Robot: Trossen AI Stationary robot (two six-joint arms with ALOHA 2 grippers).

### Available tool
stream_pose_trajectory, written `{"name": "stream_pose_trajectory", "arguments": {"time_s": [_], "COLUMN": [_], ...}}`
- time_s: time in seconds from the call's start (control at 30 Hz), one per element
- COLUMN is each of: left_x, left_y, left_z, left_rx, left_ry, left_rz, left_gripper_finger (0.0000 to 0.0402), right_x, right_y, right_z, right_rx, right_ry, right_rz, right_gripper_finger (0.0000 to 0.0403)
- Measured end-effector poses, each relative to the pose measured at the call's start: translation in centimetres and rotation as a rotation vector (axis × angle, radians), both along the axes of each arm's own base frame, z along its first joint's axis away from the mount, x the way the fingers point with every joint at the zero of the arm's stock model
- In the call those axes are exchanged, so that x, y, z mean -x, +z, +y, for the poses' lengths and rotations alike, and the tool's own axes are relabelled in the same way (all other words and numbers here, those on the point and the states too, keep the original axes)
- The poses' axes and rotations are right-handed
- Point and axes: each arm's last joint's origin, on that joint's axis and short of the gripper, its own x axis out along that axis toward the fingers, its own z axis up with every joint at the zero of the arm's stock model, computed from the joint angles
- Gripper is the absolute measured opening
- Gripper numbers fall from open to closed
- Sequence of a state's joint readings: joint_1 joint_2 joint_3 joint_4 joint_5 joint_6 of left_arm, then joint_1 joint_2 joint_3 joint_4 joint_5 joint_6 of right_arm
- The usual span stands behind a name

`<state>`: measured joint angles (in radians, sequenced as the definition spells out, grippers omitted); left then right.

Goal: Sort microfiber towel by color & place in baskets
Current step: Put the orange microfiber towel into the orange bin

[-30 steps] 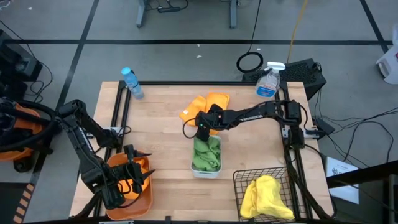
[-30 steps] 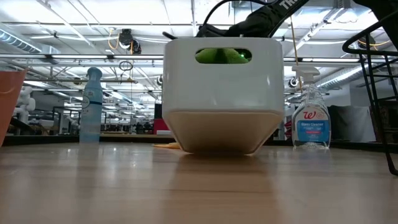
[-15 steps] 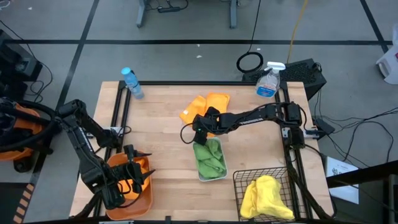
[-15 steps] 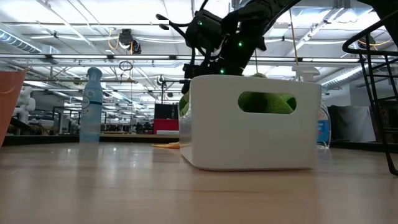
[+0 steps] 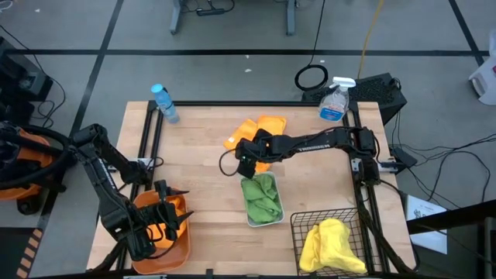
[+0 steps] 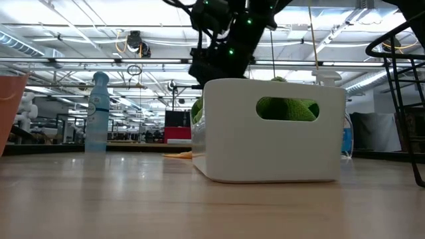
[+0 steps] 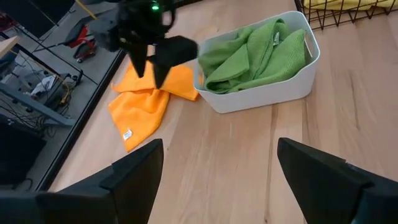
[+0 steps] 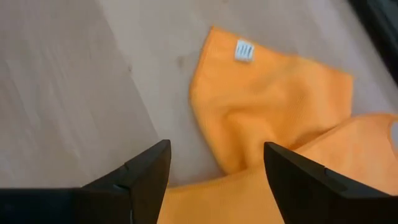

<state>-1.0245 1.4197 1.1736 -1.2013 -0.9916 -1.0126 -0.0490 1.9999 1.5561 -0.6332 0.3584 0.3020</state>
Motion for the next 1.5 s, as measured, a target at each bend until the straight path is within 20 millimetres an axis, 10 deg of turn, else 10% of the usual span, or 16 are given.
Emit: {"name": "stream_pose_trajectory", "arguments": {"time_s": [0.33,0.8,1.5], "left_x": [0.0,-0.2,-0.3], "left_y": [-1.1,-1.7,-1.7], "left_z": [0.0,0.2,0.1], "left_rx": [-0.007,-0.01,-0.015], "left_ry": [-0.001,0.007,-0.002], "left_rz": [-0.006,-0.006,-0.019], "left_gripper_finger": [0.0319,0.0319,0.0319], "right_x": [1.4,1.5,0.6], "right_y": [-1.1,-9.1,-7.3], "right_z": [-7.7,-11.4,-10.9], "right_rx": [-0.156,-0.401,-0.319], "right_ry": [-0.209,-0.296,-0.228], "right_rz": [0.048,0.206,0.088], "right_gripper_finger": [0.0289,0.0346,0.001]}}
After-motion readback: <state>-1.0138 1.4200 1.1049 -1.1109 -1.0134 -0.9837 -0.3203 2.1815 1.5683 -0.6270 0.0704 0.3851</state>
